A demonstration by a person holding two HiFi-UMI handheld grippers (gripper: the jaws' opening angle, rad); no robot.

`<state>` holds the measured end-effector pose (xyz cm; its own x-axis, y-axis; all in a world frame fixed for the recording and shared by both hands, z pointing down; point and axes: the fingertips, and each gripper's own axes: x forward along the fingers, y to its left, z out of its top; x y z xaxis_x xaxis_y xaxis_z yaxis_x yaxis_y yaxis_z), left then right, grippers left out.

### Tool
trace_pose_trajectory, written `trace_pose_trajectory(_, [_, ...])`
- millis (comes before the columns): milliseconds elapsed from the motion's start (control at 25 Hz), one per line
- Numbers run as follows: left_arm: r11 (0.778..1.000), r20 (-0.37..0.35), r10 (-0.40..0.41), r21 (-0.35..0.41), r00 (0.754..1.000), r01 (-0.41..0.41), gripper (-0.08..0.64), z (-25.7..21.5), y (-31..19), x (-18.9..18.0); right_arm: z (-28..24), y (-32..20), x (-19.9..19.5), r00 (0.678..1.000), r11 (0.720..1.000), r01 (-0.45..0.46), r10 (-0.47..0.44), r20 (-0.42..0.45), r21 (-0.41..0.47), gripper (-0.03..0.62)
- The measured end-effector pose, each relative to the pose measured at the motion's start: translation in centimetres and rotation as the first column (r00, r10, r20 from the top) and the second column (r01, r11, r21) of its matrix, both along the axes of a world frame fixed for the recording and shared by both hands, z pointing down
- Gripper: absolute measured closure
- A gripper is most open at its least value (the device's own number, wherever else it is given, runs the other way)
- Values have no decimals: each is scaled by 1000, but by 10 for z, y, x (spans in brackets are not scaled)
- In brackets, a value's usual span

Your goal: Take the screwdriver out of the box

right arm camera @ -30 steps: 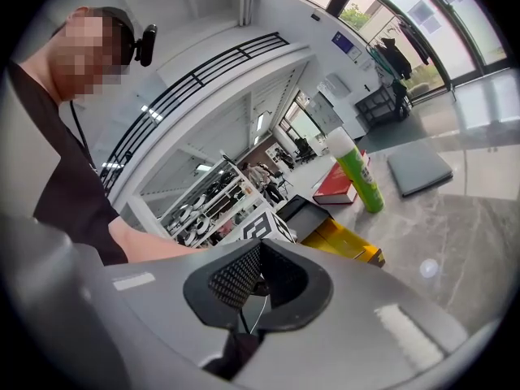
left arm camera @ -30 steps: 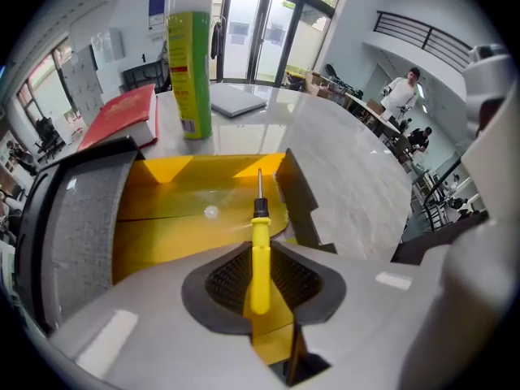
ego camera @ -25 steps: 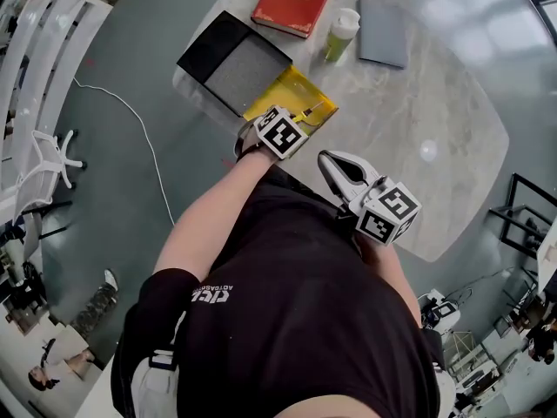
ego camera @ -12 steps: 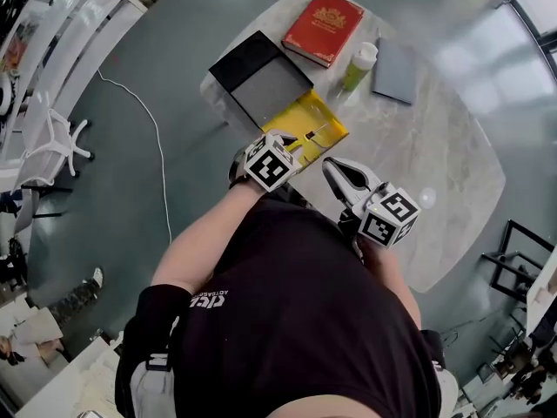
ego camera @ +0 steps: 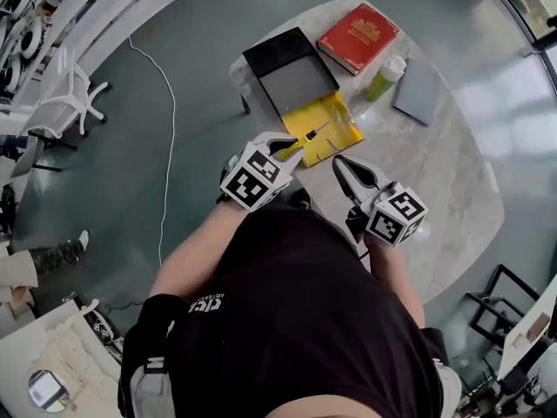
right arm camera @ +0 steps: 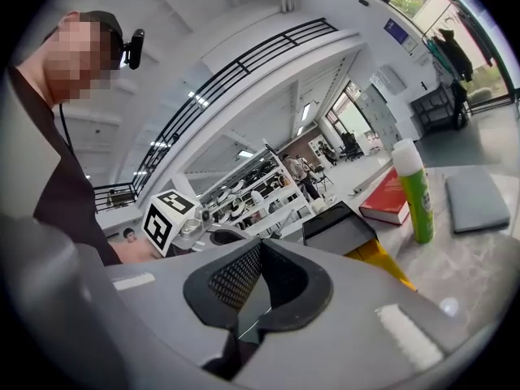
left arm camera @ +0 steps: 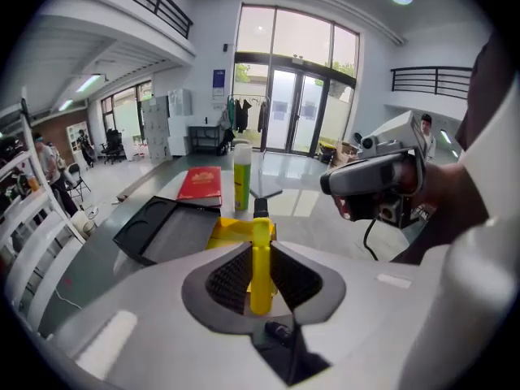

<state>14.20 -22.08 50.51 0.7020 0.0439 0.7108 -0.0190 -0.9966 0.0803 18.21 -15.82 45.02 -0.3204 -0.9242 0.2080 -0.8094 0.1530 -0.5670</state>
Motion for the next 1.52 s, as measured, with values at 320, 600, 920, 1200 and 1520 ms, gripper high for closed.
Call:
trace_pose_trajectory(320, [993, -116, -115, -17, 987, 113, 491, -43, -10, -46, -14, -12, -16, 999, 999, 24, -23, -32, 28, 578])
trace_pose_trajectory(600, [987, -247, -152, 13, 957, 160, 491, -98, -30, -72, -33, -37, -39, 995, 995, 59, -51, -89, 81, 578])
trace_pose_trajectory(920, [975, -429, -175, 48, 886, 215, 492, -149, -52, -100, -72, -59, -64, 982, 979, 114, -85, -170, 170, 580])
trace_pose_trajectory(1200, [957, -529, -243, 8, 813, 292, 492, -176, -79, -130, -106, -75, -86, 971, 958, 153, -100, -219, 243, 580])
trace_pose_trajectory(1520, [950, -562, -262, -9, 784, 311, 492, -185, -98, -149, -117, -89, -108, 956, 947, 182, -108, -273, 263, 580])
